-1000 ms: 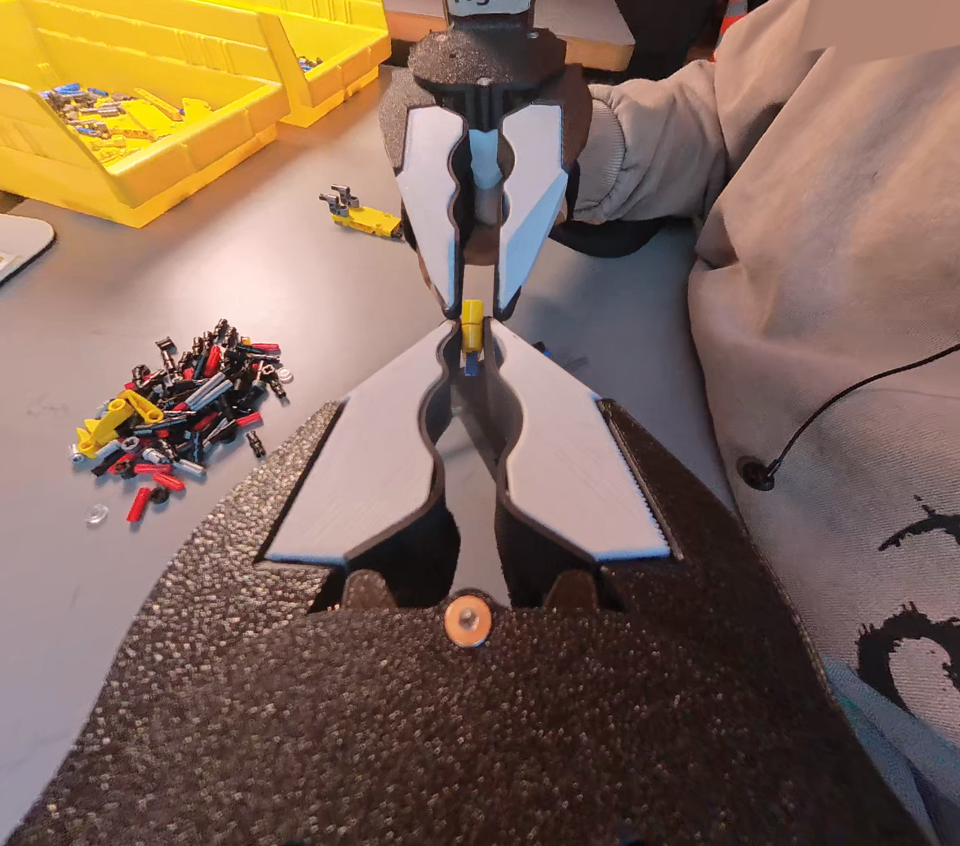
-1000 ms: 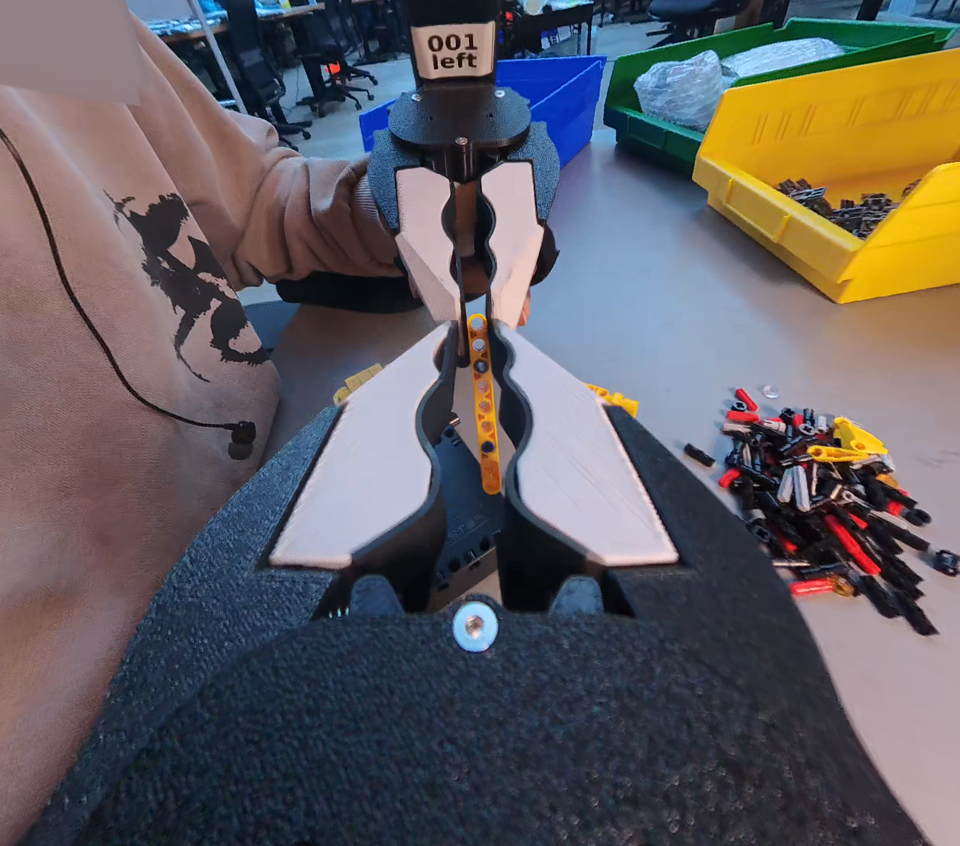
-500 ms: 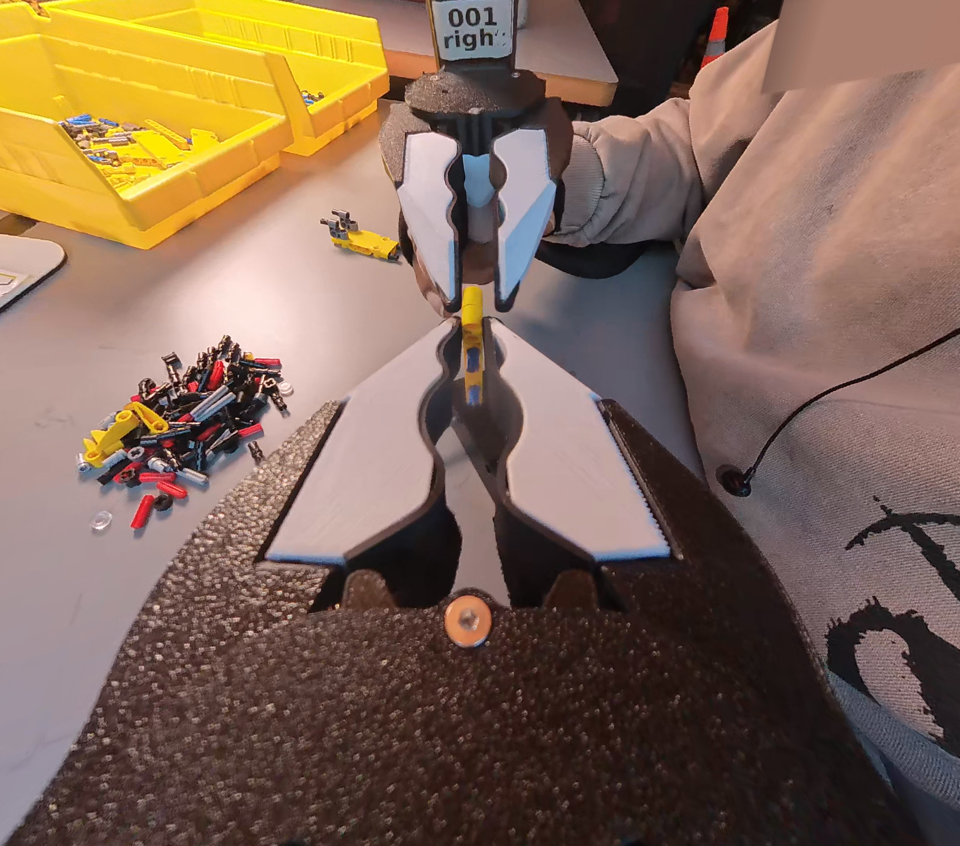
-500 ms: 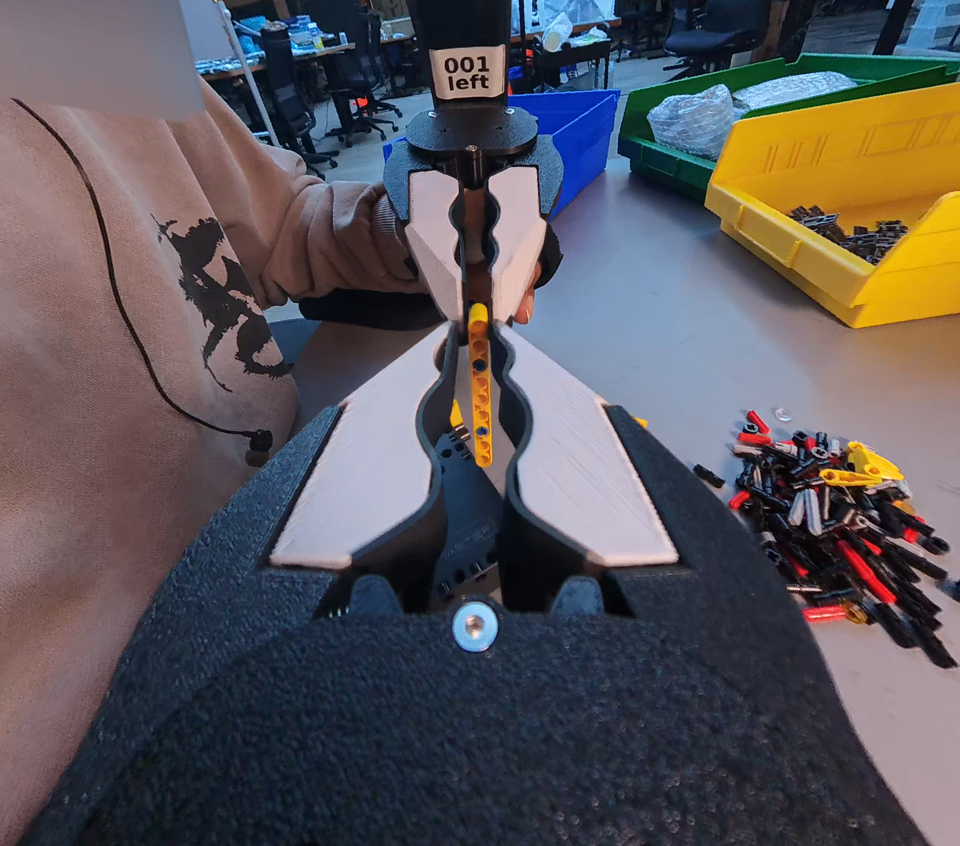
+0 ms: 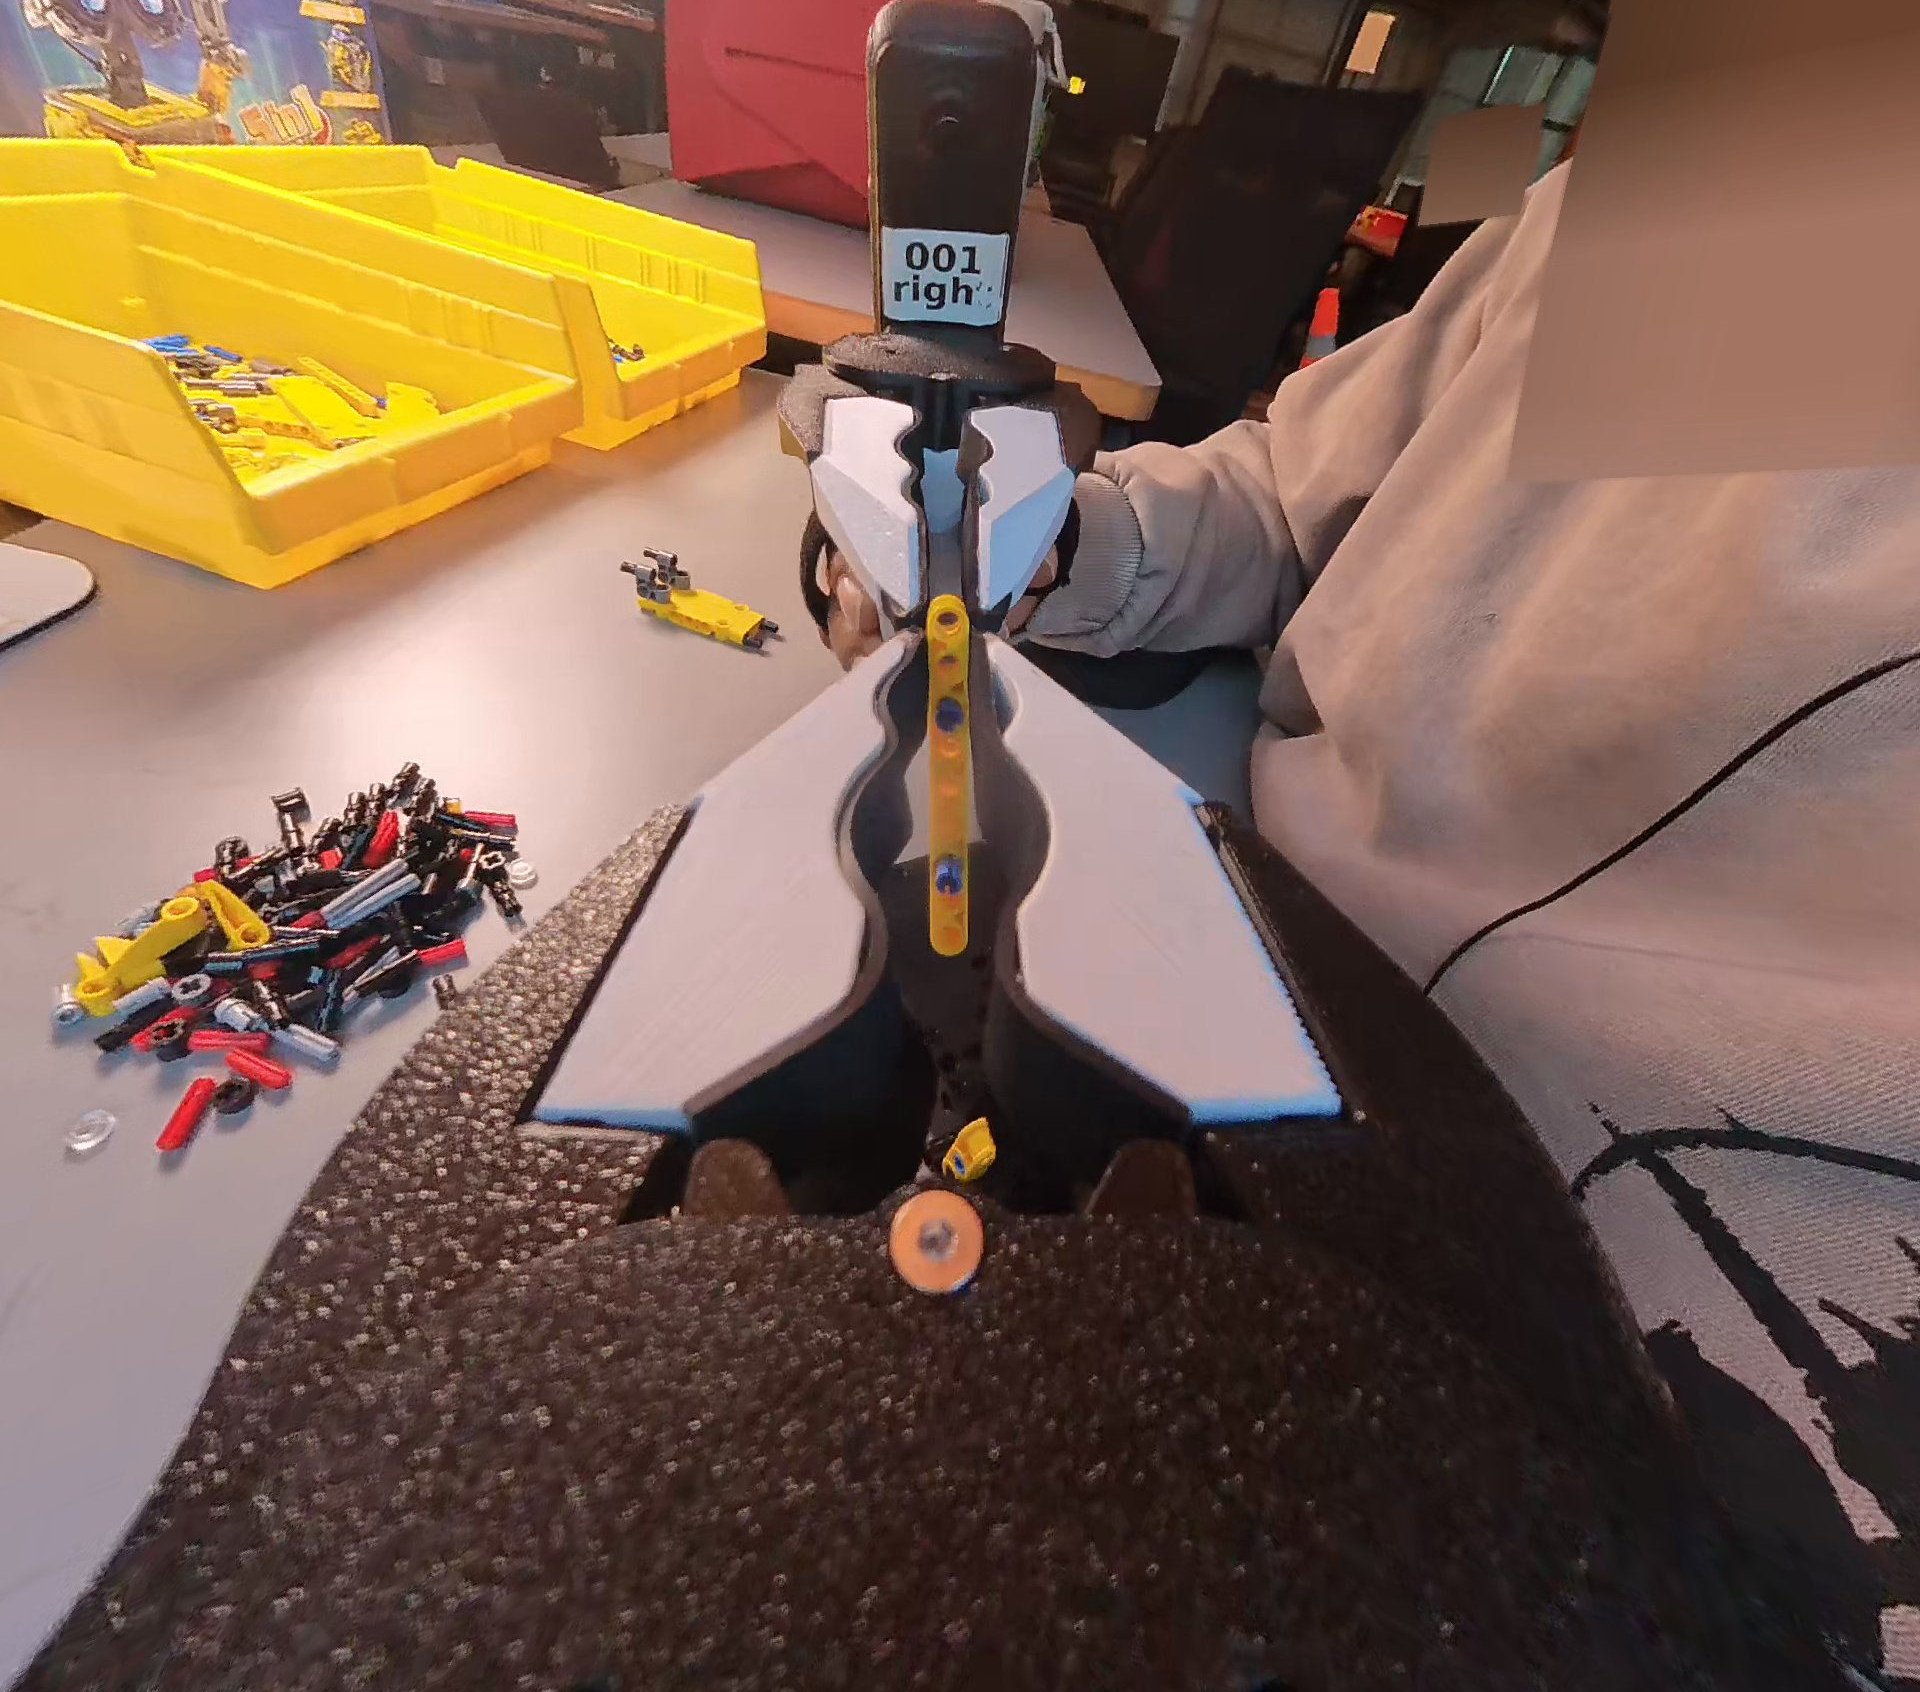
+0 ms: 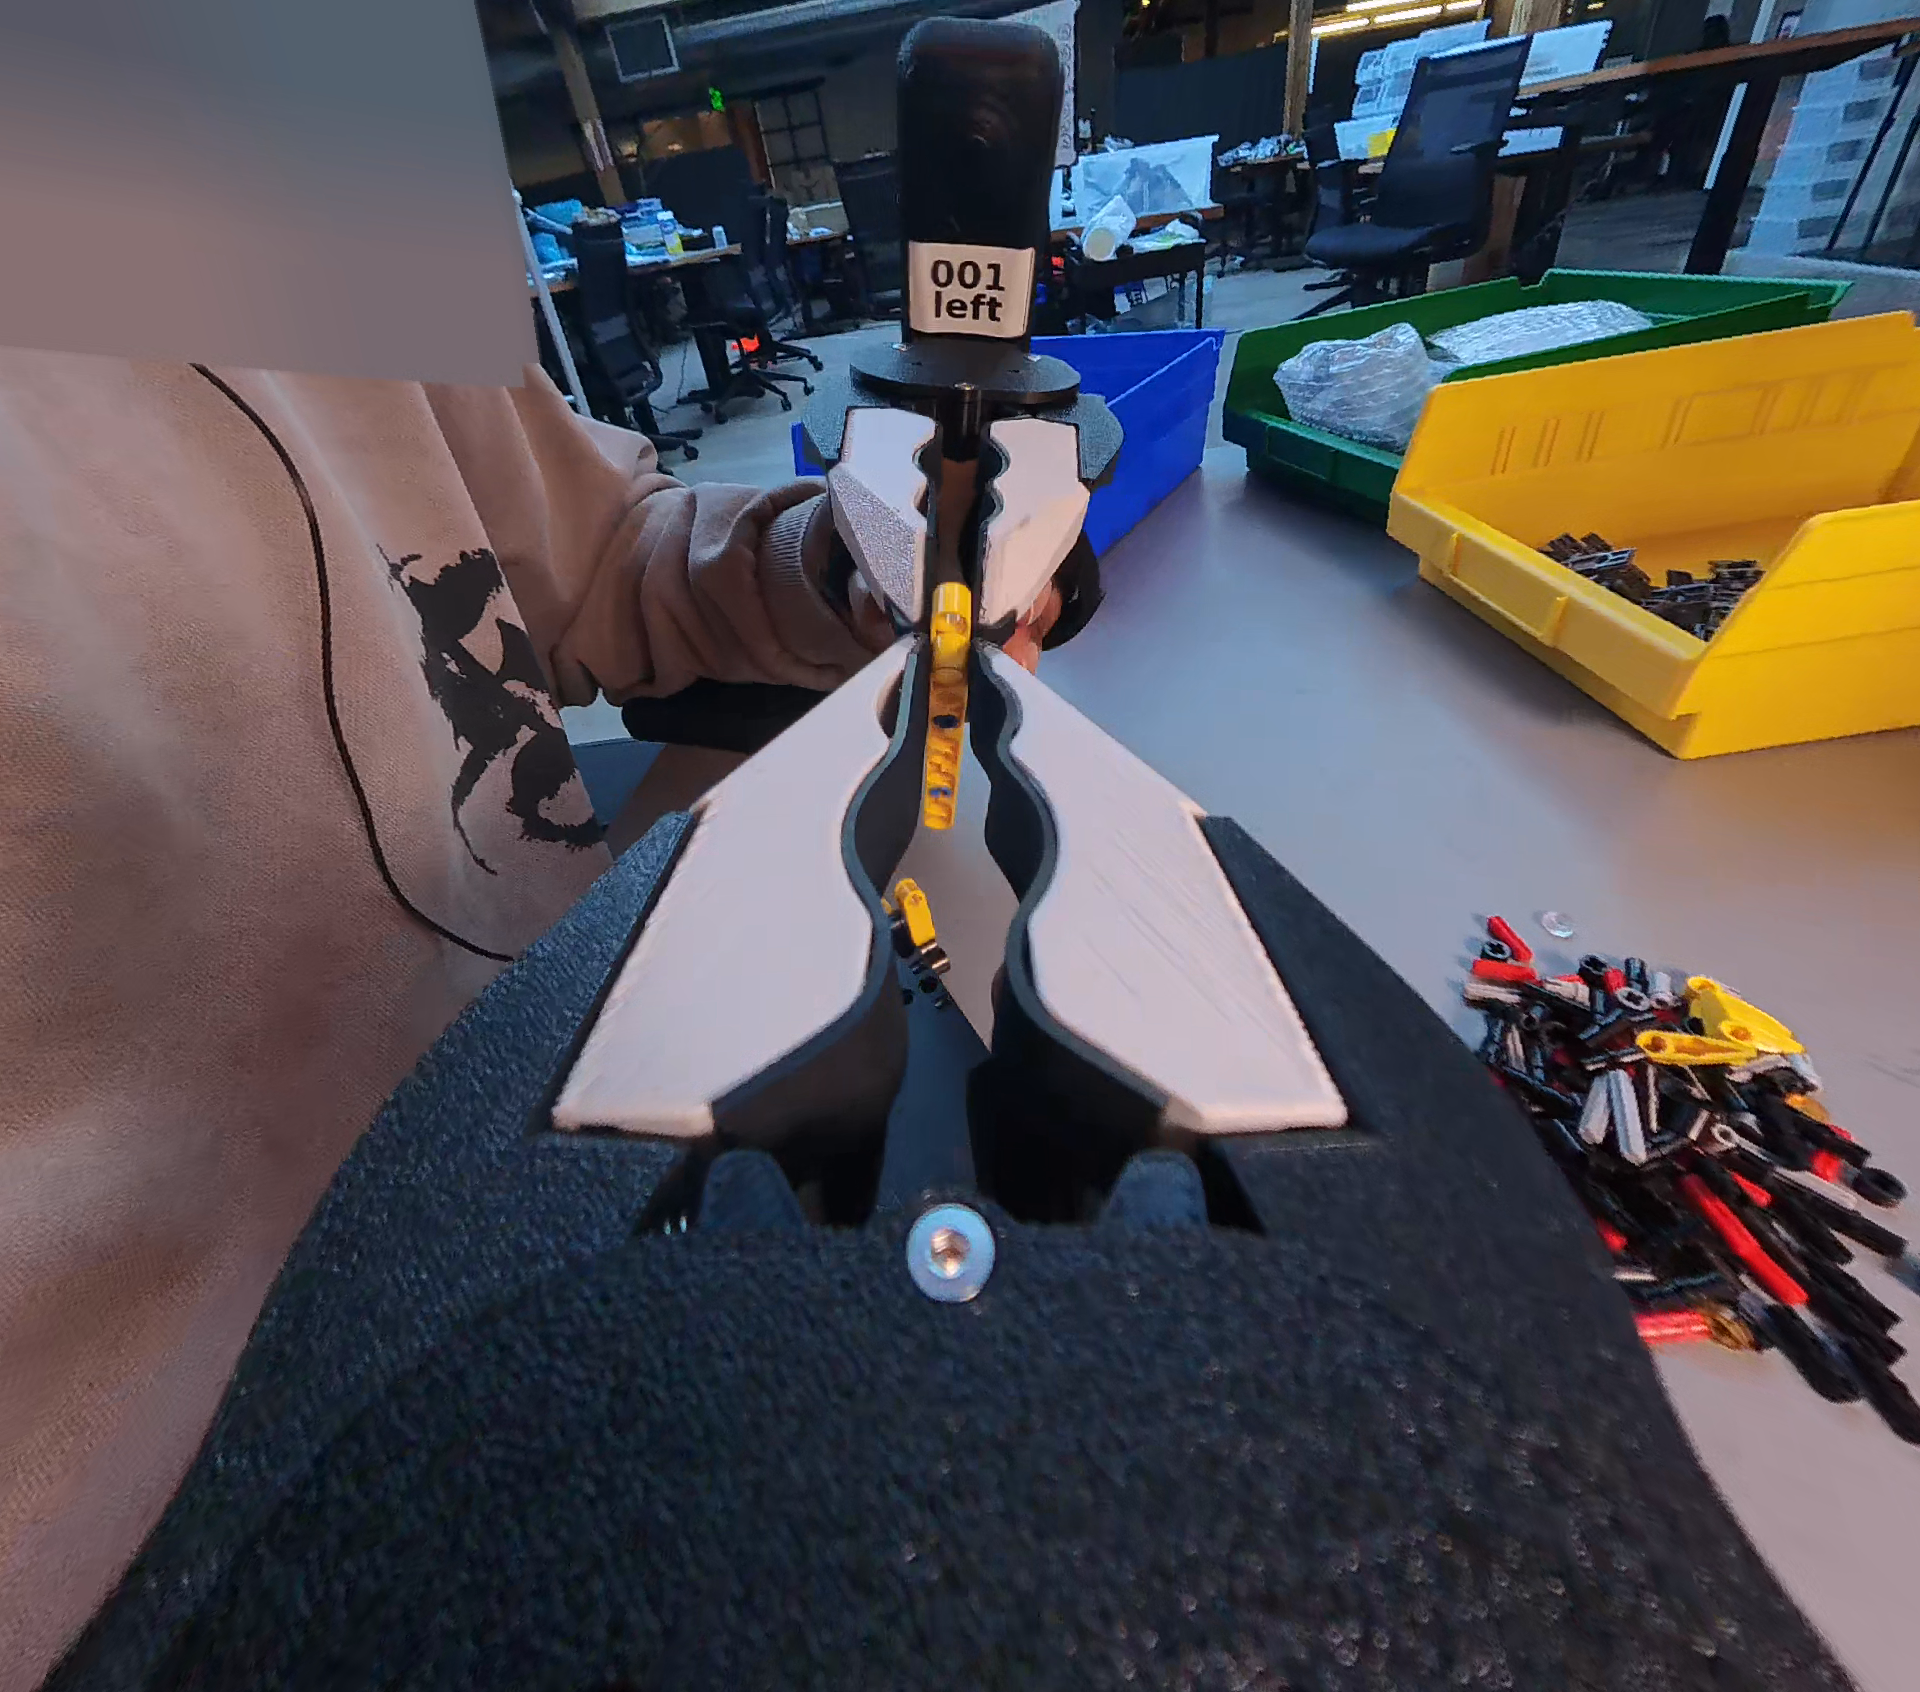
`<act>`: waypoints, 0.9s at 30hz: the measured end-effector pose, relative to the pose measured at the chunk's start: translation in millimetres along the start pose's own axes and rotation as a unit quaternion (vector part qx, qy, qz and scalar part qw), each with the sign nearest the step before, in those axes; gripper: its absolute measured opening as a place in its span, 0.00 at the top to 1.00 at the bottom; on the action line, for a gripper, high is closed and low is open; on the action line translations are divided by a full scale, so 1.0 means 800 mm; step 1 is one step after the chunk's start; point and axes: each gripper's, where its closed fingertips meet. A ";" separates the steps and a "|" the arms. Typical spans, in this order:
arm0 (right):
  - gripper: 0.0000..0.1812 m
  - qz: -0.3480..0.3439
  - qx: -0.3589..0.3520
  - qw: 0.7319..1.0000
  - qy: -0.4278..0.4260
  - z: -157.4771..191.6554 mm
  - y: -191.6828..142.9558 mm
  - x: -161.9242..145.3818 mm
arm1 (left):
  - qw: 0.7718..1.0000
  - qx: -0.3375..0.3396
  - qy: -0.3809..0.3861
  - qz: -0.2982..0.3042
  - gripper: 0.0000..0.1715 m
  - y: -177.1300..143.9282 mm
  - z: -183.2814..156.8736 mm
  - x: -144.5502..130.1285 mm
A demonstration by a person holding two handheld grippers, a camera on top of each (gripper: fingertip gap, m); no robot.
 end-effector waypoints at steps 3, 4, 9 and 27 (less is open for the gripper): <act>0.97 0.003 0.006 1.000 0.005 0.000 0.000 -0.001 | 1.000 -0.010 -0.008 0.002 0.97 0.000 0.001 -0.002; 0.97 0.008 0.005 1.000 0.011 -0.002 0.000 -0.004 | 1.000 -0.011 -0.015 0.003 0.96 0.000 0.004 -0.003; 0.85 0.029 -0.005 0.999 0.043 -0.007 0.009 -0.026 | 0.998 -0.021 -0.059 -0.018 0.96 -0.005 0.016 0.001; 0.97 0.048 0.011 0.997 0.056 -0.003 0.009 -0.028 | 0.997 -0.004 -0.040 0.066 0.96 0.002 0.018 -0.037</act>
Point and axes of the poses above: each gripper's, where its closed fingertips meet, y out along the fingers, x out of its top, z = x × y across the jaws, and after that the axes turned 14 degrees about -y, right-handed
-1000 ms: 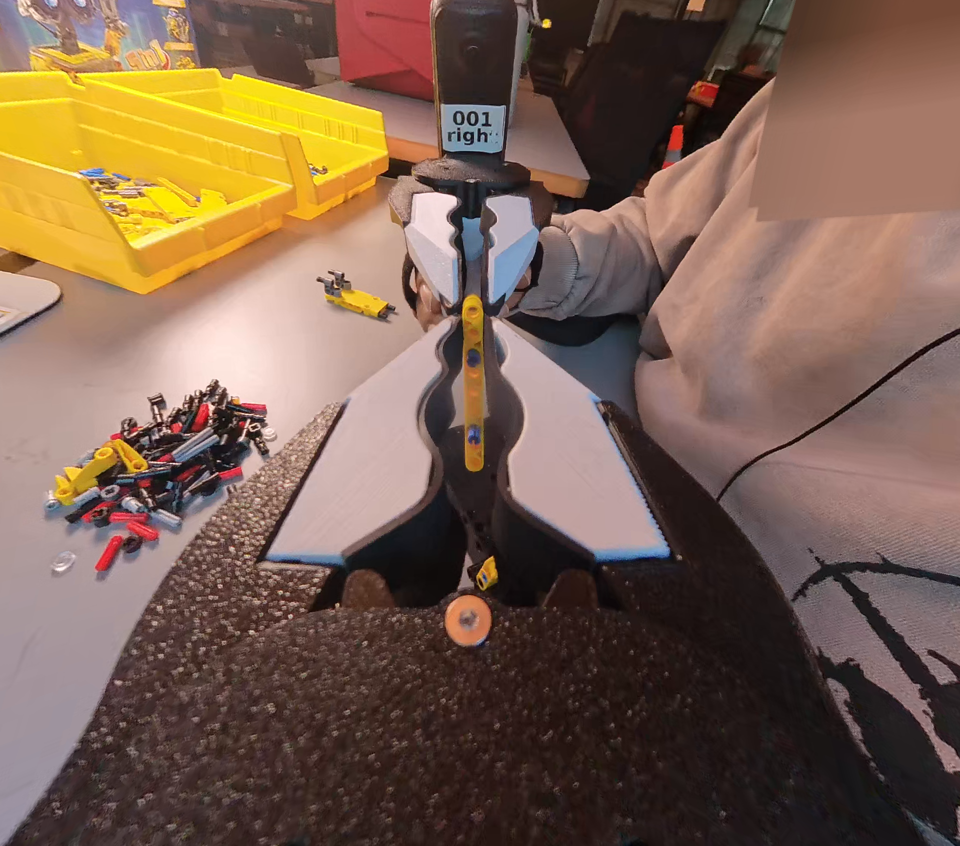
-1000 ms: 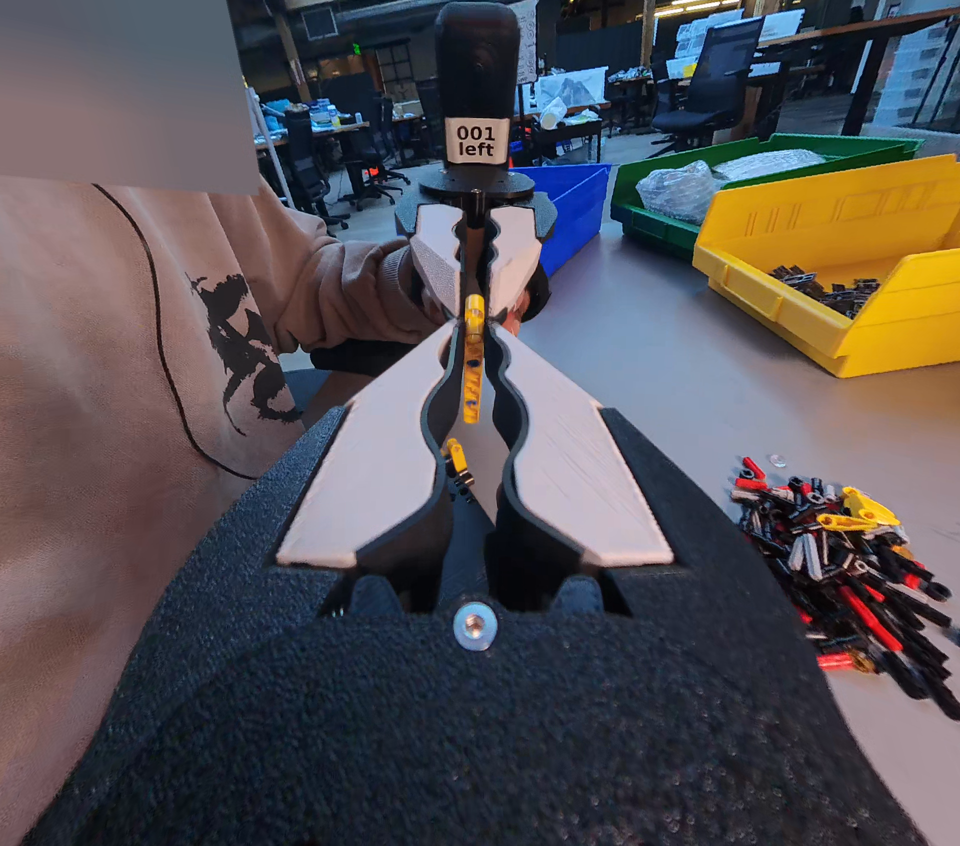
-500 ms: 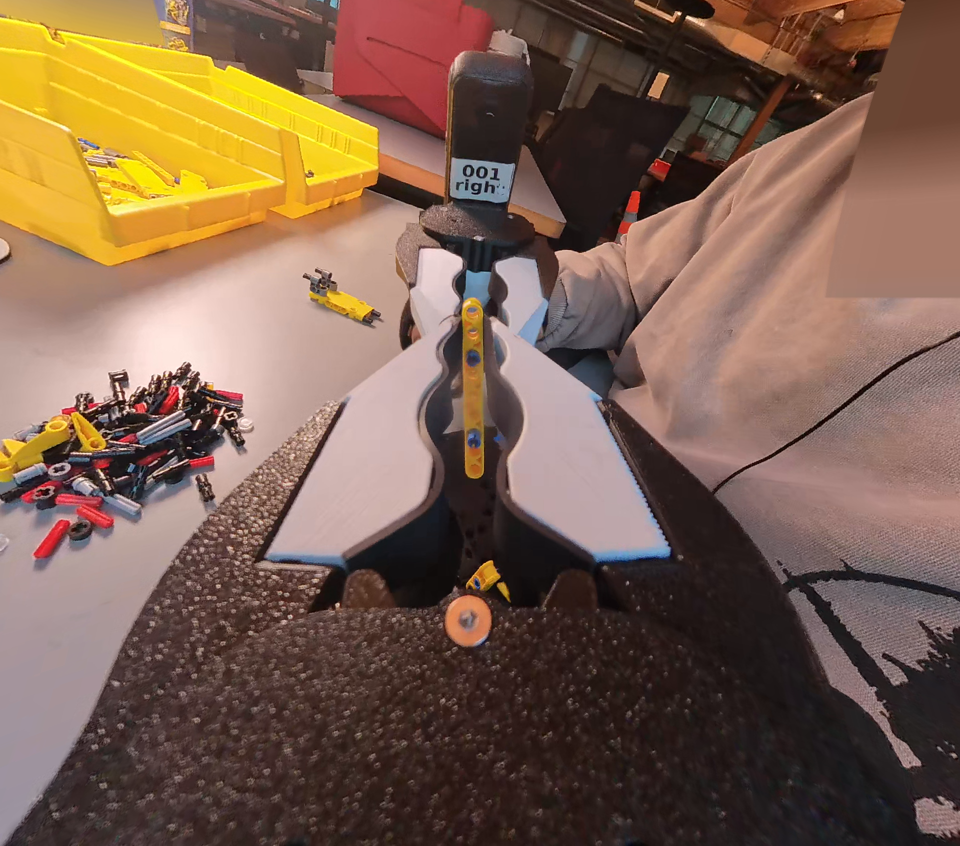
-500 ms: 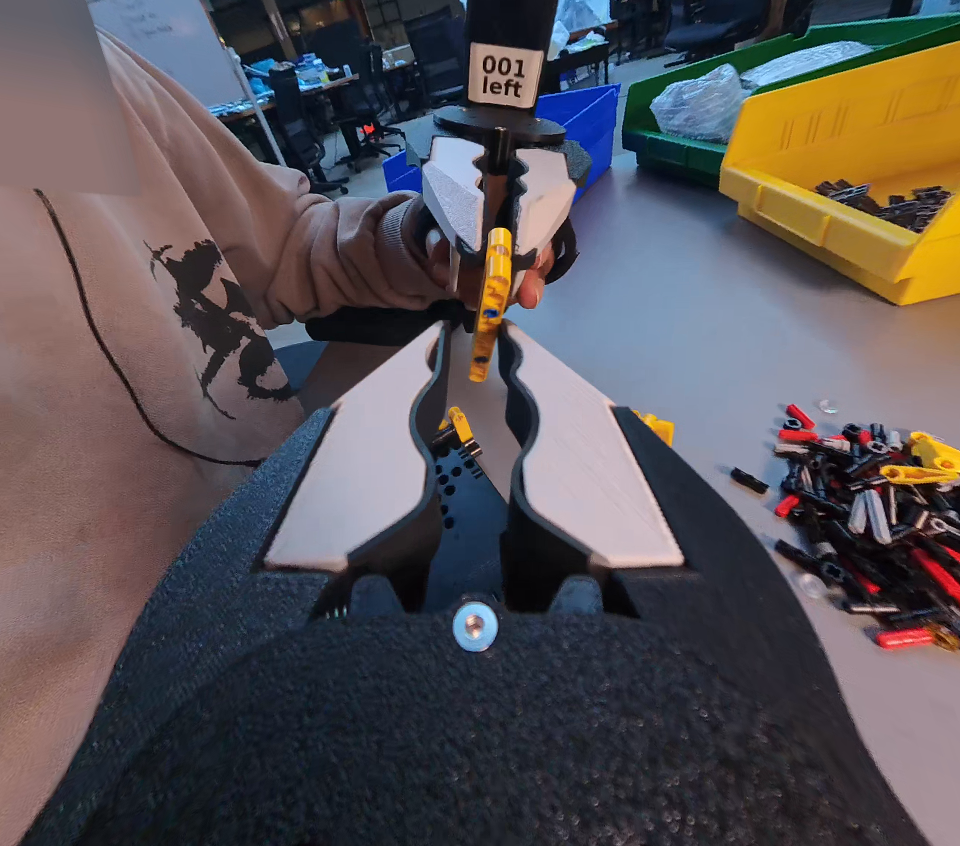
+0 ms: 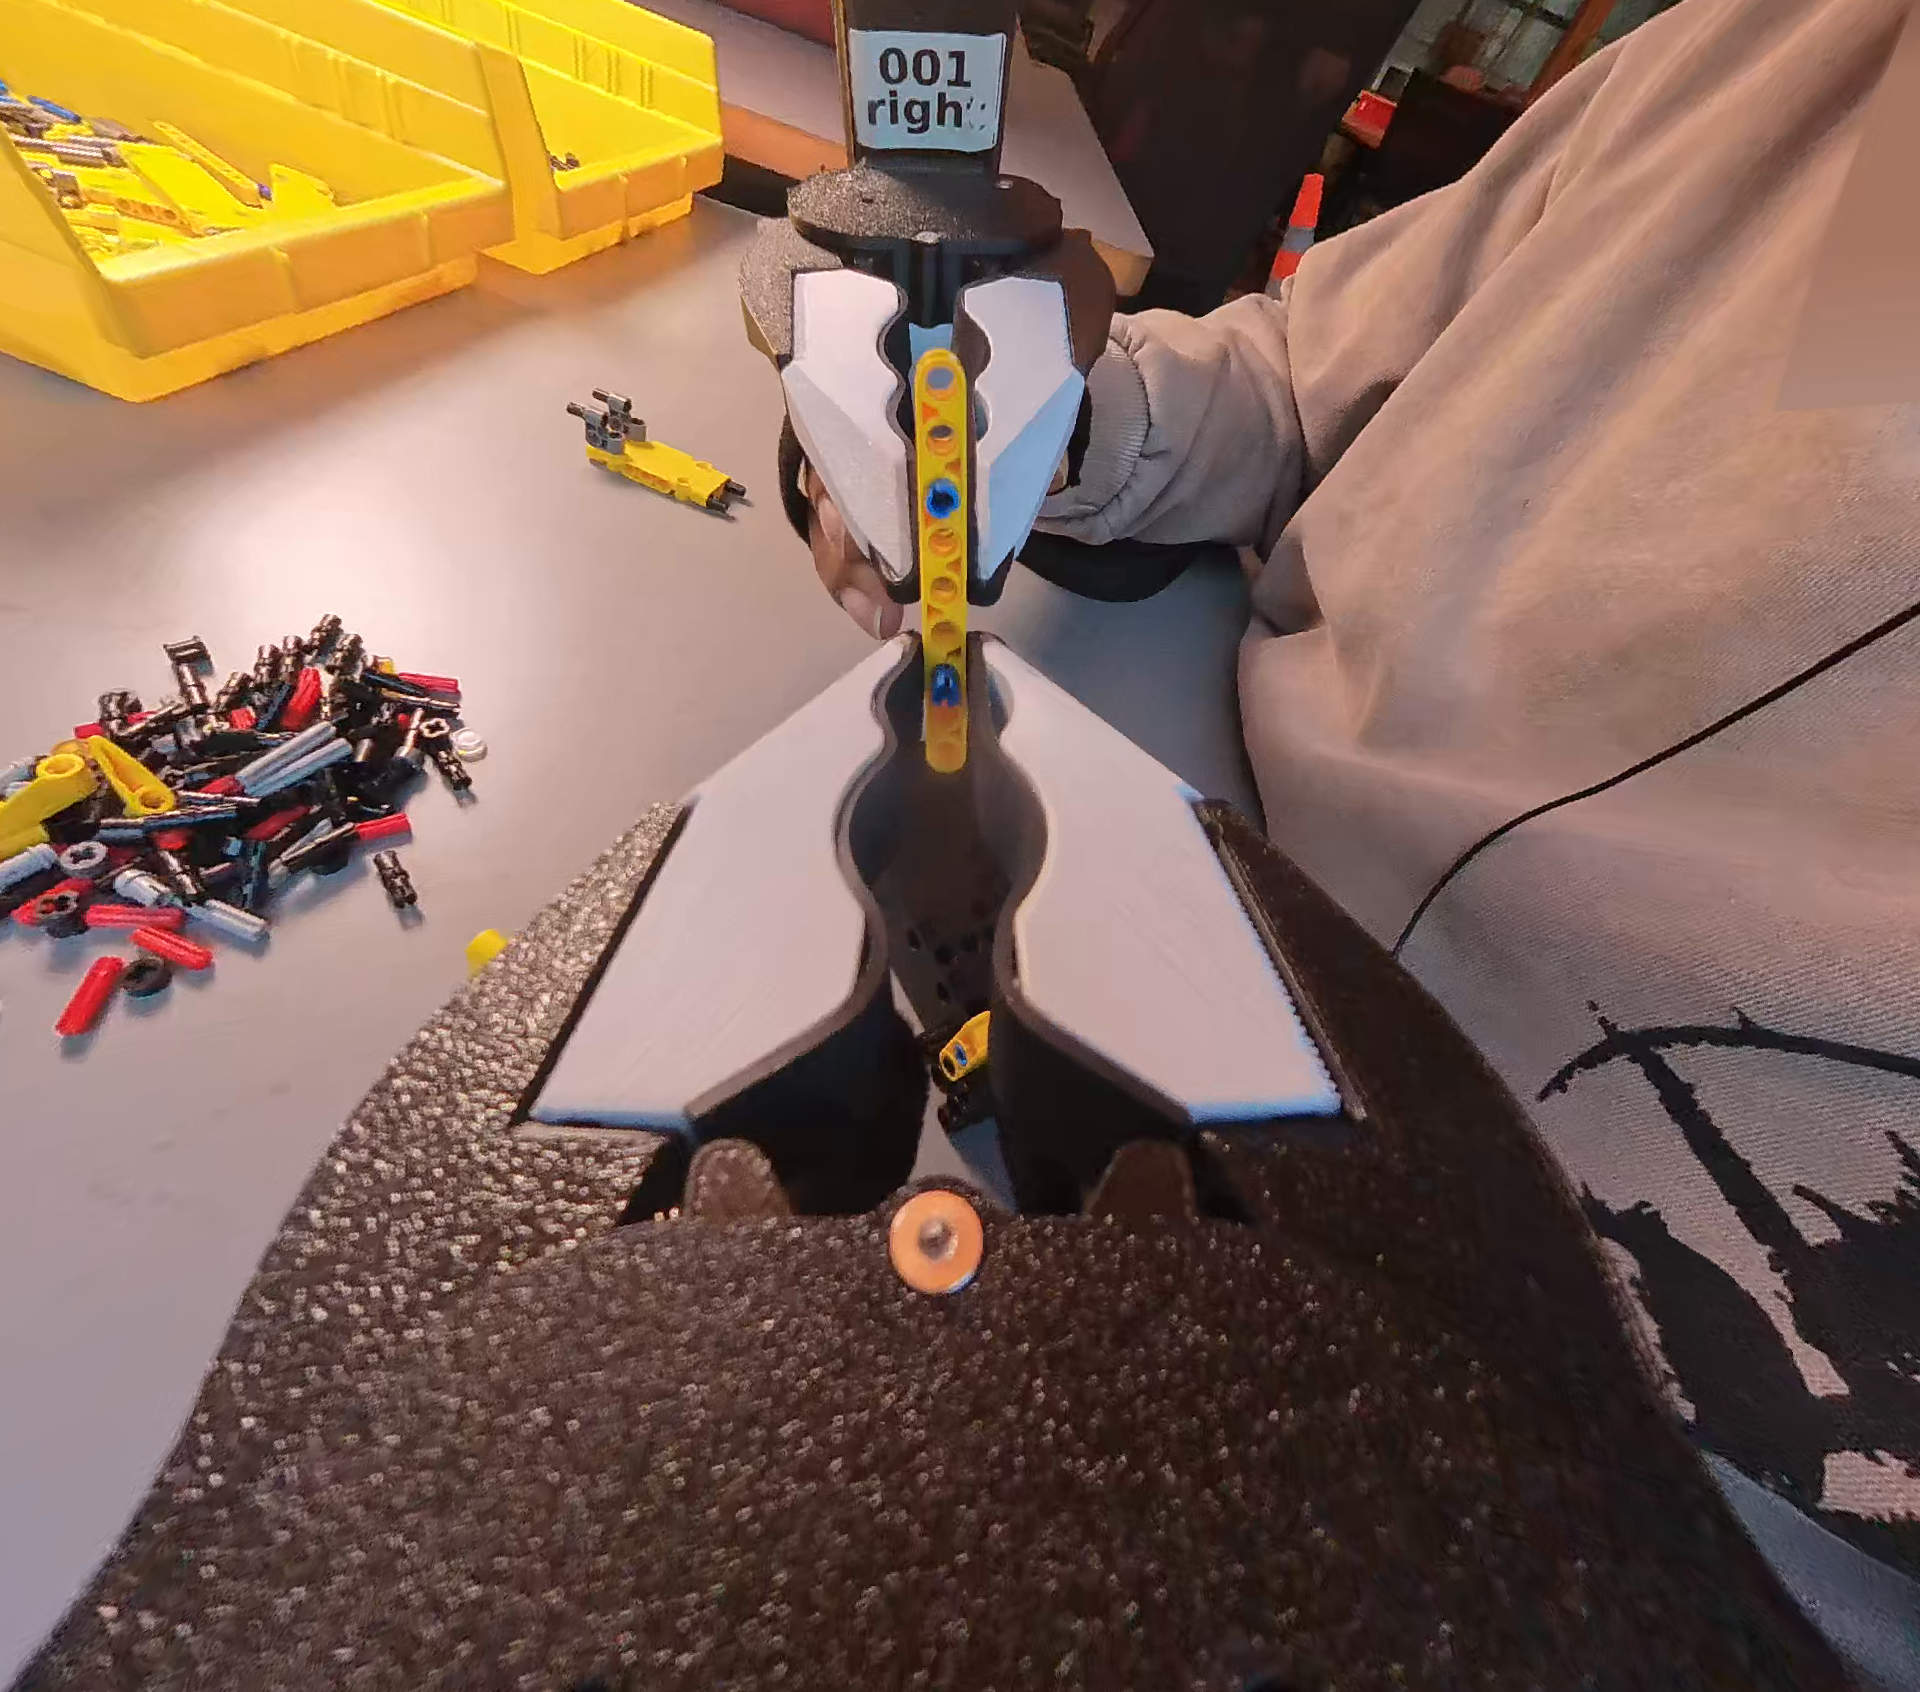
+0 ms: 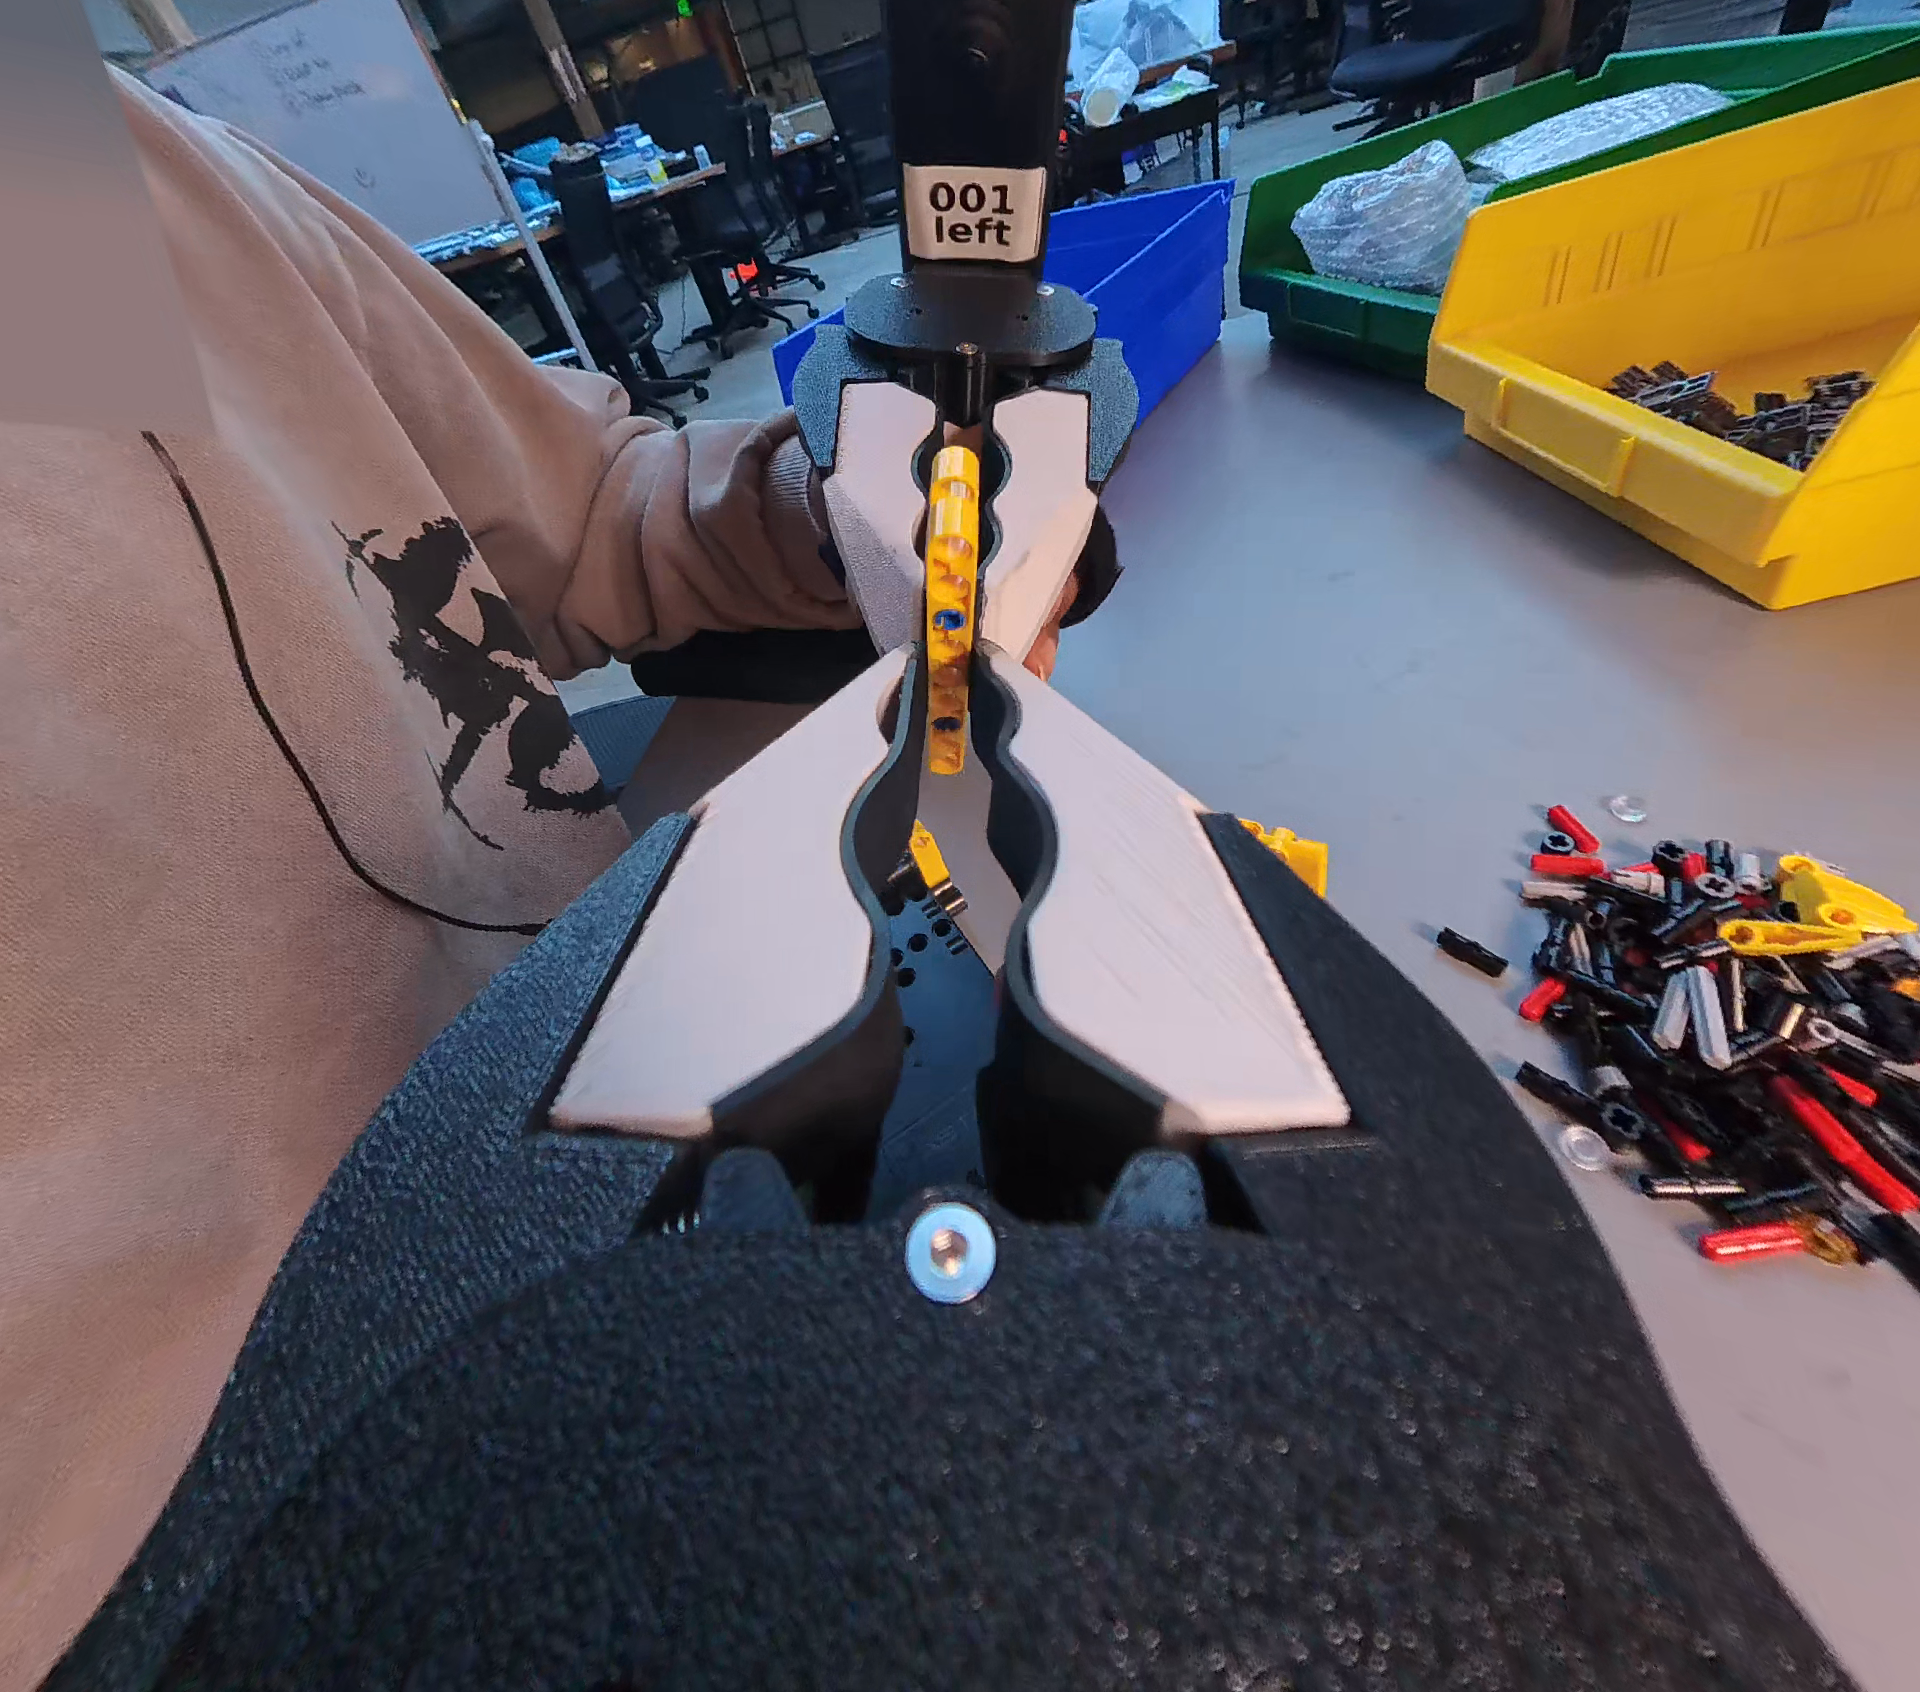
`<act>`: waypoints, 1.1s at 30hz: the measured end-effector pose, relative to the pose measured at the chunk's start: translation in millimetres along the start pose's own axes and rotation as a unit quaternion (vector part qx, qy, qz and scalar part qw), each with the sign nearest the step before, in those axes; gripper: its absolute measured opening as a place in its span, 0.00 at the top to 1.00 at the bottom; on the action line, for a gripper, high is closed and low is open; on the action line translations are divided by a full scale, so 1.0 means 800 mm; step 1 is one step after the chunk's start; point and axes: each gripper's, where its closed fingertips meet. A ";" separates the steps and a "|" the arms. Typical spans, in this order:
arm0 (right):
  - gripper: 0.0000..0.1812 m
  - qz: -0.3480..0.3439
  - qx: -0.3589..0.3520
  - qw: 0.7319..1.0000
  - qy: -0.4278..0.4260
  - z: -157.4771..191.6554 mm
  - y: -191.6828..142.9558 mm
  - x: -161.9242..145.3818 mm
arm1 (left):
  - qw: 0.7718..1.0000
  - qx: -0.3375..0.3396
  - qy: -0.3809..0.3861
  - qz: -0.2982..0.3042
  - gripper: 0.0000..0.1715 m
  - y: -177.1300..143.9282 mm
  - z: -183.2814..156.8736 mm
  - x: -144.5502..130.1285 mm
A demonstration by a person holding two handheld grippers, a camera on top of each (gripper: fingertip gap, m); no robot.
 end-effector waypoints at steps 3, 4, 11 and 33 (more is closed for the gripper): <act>0.97 0.000 0.000 1.000 -0.001 -0.002 -0.003 -0.002 | 1.000 -0.005 -0.006 -0.013 0.96 -0.005 0.000 0.007; 0.97 -0.005 0.006 1.000 0.002 -0.001 -0.006 0.000 | 1.000 -0.011 -0.010 -0.021 0.96 -0.006 -0.002 0.011; 0.96 -0.012 0.000 1.000 0.004 -0.005 -0.008 0.006 | 0.997 -0.031 -0.034 -0.058 0.96 -0.007 -0.001 0.020; 0.96 0.010 -0.022 1.000 -0.012 -0.005 0.001 -0.002 | 0.995 -0.027 -0.021 -0.097 0.91 -0.011 -0.004 0.035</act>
Point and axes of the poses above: each gripper's, where its closed fingertips meet, y out along the fingers, x out of its top, z = x × y across the jaws, and after that the axes turned 14 degrees about -y, right-handed
